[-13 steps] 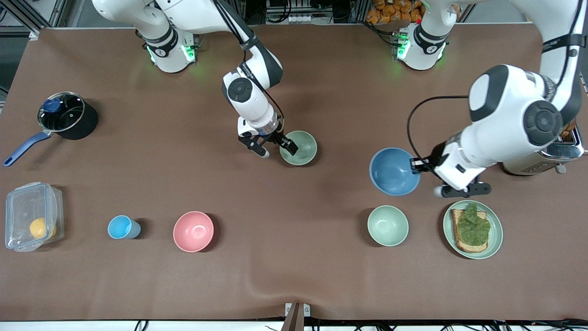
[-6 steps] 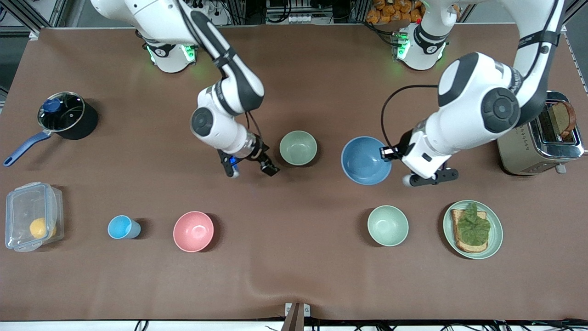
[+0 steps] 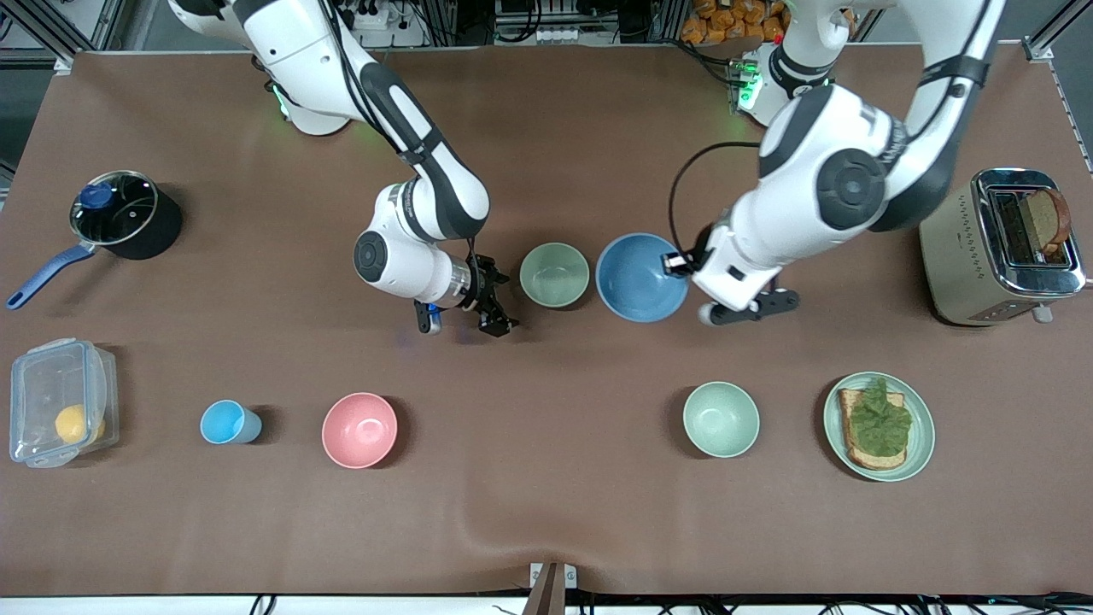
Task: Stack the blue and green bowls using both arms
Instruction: 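Carry the blue bowl over the green bowl with the left gripper and lower it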
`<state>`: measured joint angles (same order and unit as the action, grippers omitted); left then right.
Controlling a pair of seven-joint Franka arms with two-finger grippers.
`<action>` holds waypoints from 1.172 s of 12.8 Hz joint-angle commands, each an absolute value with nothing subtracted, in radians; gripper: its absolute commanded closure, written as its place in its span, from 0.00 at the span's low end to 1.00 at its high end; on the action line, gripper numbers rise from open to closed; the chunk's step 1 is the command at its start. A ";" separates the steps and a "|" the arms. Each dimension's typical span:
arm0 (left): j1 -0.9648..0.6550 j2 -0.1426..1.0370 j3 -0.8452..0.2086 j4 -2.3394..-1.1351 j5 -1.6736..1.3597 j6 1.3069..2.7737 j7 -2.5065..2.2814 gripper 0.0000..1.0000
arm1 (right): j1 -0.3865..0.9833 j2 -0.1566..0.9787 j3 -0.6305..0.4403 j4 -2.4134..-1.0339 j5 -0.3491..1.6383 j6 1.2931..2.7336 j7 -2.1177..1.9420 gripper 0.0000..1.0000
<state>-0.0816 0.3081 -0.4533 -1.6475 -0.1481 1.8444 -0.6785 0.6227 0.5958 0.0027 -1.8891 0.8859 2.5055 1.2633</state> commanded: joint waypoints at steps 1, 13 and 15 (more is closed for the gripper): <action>-0.112 0.291 -0.454 -1.712 -0.129 1.891 -0.715 1.00 | 0.614 0.612 0.011 -1.864 0.919 2.505 1.267 0.00; -0.244 0.376 -0.514 -1.919 -0.085 2.276 -0.991 1.00 | 0.612 0.623 0.014 -1.867 0.953 2.496 1.244 0.00; -0.258 0.414 -0.514 -1.919 -0.048 2.307 -1.034 1.00 | 0.612 0.623 0.014 -1.867 0.953 2.496 1.244 0.00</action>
